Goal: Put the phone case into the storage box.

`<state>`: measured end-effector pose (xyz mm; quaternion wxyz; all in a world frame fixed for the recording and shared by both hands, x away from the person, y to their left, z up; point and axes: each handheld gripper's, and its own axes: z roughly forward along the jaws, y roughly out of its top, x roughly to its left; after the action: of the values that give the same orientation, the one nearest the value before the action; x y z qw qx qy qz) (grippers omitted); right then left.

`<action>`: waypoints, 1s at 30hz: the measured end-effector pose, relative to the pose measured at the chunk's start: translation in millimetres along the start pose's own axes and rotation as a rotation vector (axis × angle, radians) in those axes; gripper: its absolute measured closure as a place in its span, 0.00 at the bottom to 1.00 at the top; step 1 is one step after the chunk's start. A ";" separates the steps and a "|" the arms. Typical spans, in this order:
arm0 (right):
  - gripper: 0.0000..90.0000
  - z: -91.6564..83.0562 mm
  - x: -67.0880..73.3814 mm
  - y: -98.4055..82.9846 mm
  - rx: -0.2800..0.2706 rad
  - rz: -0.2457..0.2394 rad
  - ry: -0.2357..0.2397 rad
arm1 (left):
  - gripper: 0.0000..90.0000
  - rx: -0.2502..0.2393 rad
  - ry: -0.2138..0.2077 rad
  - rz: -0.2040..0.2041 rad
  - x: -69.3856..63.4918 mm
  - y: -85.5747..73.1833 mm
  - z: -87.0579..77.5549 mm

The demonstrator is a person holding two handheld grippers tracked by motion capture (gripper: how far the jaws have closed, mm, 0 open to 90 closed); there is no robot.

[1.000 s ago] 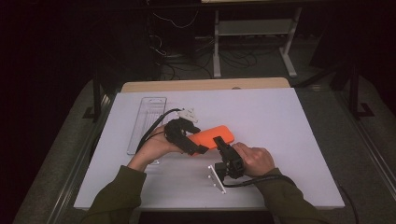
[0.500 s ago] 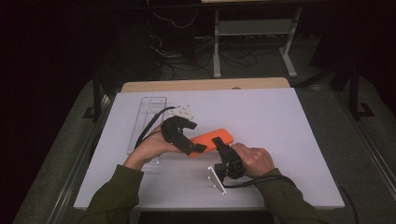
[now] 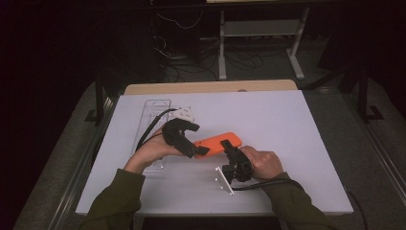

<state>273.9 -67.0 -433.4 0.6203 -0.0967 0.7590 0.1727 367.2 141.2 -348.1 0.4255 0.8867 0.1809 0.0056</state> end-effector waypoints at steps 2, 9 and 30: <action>0.91 0.4 -0.6 -2.3 0.007 0.011 -0.001 | 0.00 -0.015 0.004 -0.007 0.5 -0.5 -1.1; 0.91 2.7 -3.1 -10.9 0.038 0.041 0.014 | 0.00 -0.022 0.008 -0.016 4.0 -3.8 -6.0; 0.91 9.0 -11.0 -26.4 0.089 0.221 0.090 | 0.00 -0.002 0.046 -0.010 9.9 -8.1 -11.4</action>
<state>294.0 -88.6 -428.0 0.5666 0.0077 0.7989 0.2018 372.0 157.7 -348.3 0.4223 0.8849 0.1950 0.0240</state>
